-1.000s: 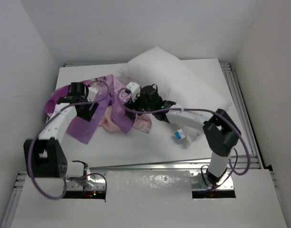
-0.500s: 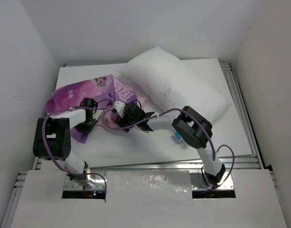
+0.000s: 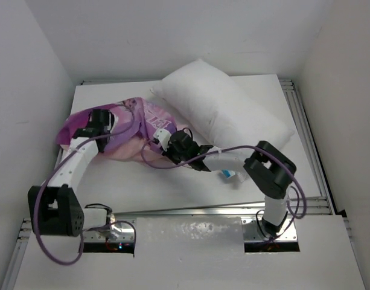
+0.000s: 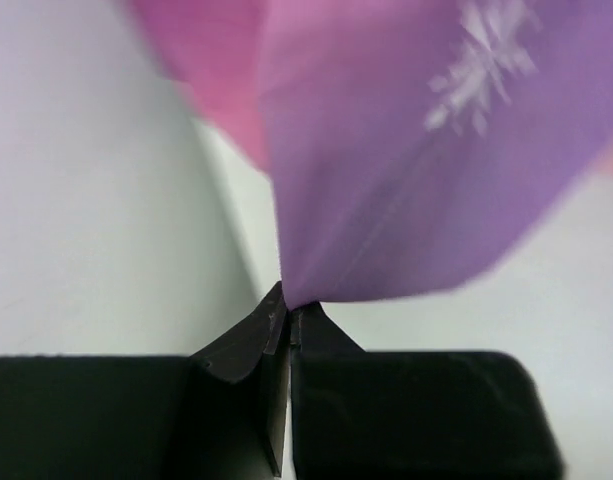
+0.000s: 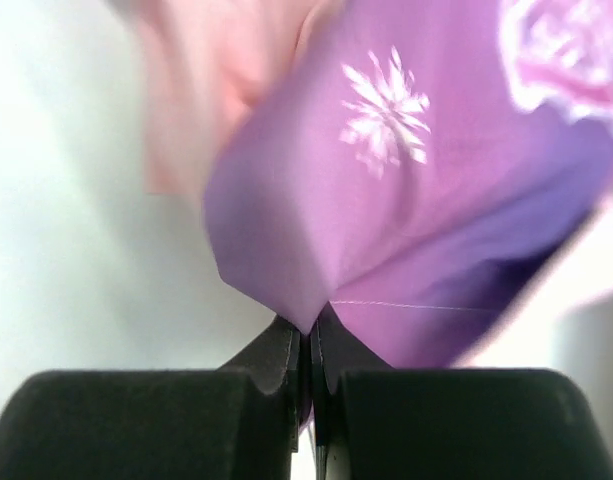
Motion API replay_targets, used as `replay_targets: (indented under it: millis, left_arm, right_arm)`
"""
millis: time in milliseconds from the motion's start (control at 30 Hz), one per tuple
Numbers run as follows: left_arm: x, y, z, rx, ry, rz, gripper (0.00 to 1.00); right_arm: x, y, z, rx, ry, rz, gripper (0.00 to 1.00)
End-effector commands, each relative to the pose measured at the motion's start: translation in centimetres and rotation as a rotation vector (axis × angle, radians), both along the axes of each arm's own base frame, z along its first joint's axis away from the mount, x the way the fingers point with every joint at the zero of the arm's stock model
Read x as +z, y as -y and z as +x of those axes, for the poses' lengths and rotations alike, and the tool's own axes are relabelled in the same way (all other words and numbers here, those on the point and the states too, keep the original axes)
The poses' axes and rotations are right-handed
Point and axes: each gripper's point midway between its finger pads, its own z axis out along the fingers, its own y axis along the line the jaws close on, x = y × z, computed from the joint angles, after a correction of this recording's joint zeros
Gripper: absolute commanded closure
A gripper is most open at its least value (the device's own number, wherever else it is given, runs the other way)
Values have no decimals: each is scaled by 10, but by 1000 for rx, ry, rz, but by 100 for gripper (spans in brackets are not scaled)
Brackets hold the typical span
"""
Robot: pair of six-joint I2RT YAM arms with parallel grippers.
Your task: Put the pillow into the pillowcase
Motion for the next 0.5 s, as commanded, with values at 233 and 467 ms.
replay_targets:
  millis: [233, 467]
  left_arm:
    - [292, -47, -8, 255, 761, 215, 100]
    - [408, -56, -4, 287, 1046, 296, 100]
  right_arm:
    - [201, -17, -75, 363, 80, 403, 100]
    - [278, -4, -91, 371, 56, 557, 100]
